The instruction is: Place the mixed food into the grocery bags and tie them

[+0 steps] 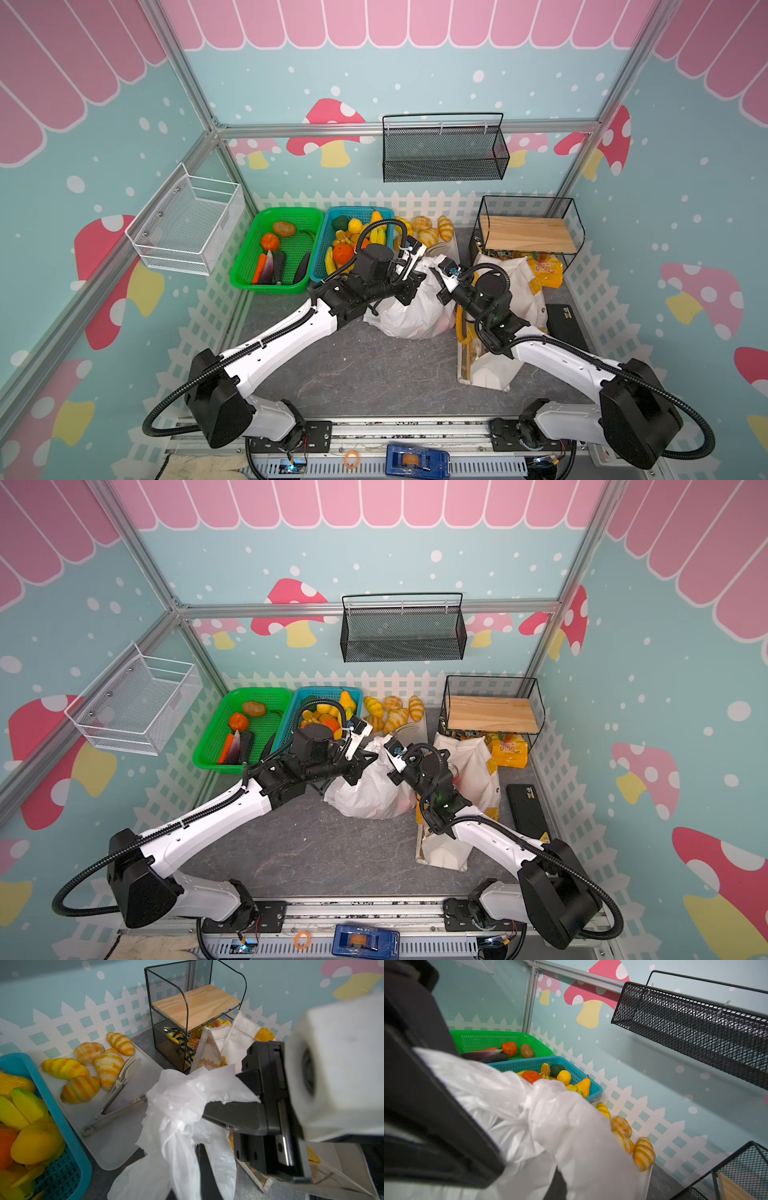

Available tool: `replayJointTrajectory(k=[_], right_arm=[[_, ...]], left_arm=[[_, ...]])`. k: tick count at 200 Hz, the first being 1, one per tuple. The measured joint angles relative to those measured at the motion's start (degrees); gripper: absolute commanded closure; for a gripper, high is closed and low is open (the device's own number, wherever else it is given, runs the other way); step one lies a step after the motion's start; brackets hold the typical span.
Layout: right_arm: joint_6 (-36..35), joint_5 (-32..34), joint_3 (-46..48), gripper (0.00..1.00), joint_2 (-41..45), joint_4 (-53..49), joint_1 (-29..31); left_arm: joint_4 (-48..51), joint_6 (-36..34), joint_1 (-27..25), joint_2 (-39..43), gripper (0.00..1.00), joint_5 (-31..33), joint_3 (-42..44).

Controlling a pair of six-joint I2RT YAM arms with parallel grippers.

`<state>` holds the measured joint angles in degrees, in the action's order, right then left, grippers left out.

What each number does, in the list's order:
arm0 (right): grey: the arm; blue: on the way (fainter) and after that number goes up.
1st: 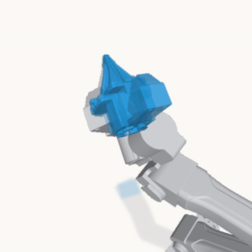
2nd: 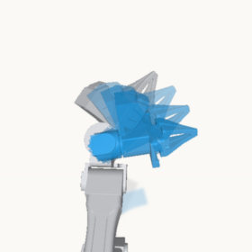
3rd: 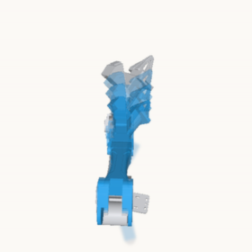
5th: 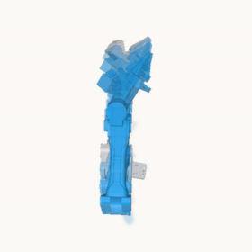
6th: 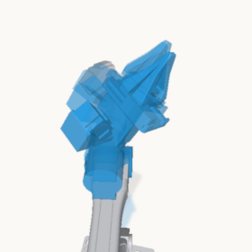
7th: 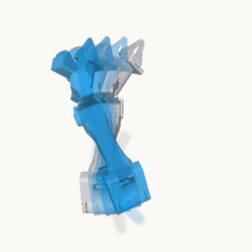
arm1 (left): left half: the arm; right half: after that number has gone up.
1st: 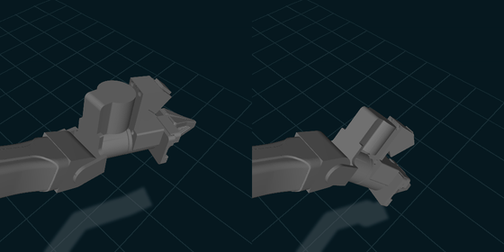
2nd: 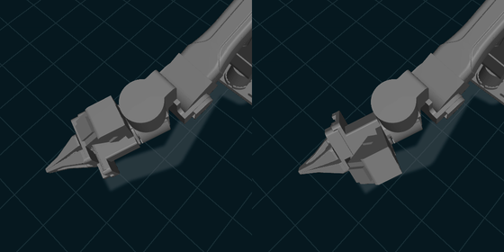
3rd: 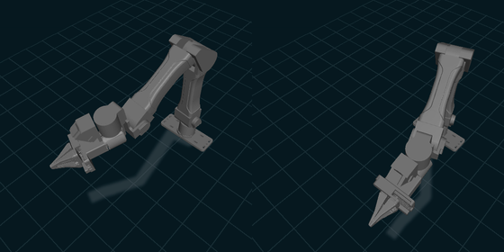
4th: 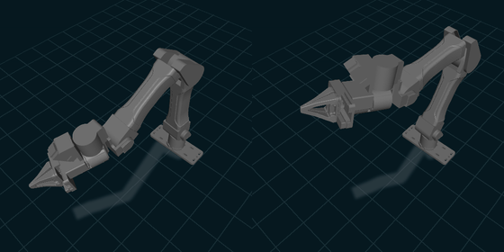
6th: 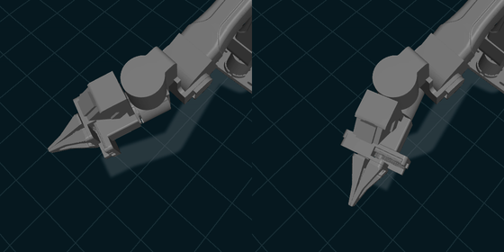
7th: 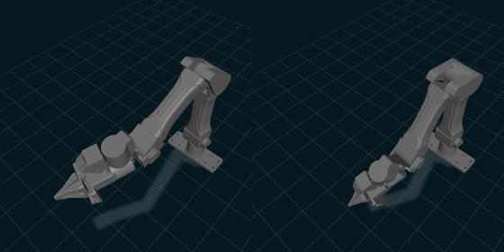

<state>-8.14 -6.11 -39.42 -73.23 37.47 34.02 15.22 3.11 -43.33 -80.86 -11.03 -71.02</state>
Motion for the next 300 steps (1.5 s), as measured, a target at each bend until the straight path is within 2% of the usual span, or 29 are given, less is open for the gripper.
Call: replayJointTrajectory(k=[29,77,92,124,154,174,193,210,225,240,267,285,300], right_arm=[[2.38,-4.31,0.68,1.0,-0.13,1.88,-0.02],[4.37,-17.33,0.79,1.0,-0.13,5.05,-0.79],[5.42,-20.46,1.05,1.0,-0.13,6.47,-1.05],[7.85,-24.02,3.56,1.0,-0.2,10.6,-1.14],[9.09,-25.05,5.68,1.0,-1.53,14.62,-1.14],[9.16,-25.03,5.7,1.0,-2.34,16.15,-1.14],[9.09,-24.87,5.7,1.0,-2.4,16.92,-1.14],[9.05,-24.59,5.73,1.0,-2.4,17.11,-1.14],[9.01,-24.3,5.73,1.0,-2.4,17.16,-1.14],[8.92,-23.93,5.73,1.0,-2.43,17.16,-1.31],[8.92,-23.1,5.73,1.0,-2.6,17.2,-1.36],[9.09,-22.45,5.73,1.0,-3.19,17.35,-1.36],[9.09,-21.97,5.73,1.0,-3.93,17.42,-1.36]], left_arm=[[-1.38,2.38,-2.19,1.42,1.0,1.22,2.08],[-4.68,5.86,-6.38,6.95,0.94,4.52,7.69],[-6.99,6.84,-6.88,8.46,0.88,5.03,10.25],[-11.8,7.28,-7.1,9.62,0.69,5.31,16.33],[-12.35,6.56,-6.99,10.34,0.54,5.49,19.96],[-11.8,6.12,-6.36,12.9,0.39,5.33,21.24],[-11.1,6.03,-4.74,16.37,0.33,4.44,22.03],[-10.78,7.02,-2.38,19.19,0.34,2.93,22.53],[-10.69,8.0,-0.33,20.68,0.4,1.97,22.71],[-10.23,8.68,0.7,21.16,0.49,1.4,22.71],[-8.72,10.16,0.76,20.31,0.77,-0.57,22.64],[-8.15,10.75,0.02,18.82,0.86,-1.46,22.12],[-8.74,11.43,-1.88,17.51,0.88,-1.42,21.81]])
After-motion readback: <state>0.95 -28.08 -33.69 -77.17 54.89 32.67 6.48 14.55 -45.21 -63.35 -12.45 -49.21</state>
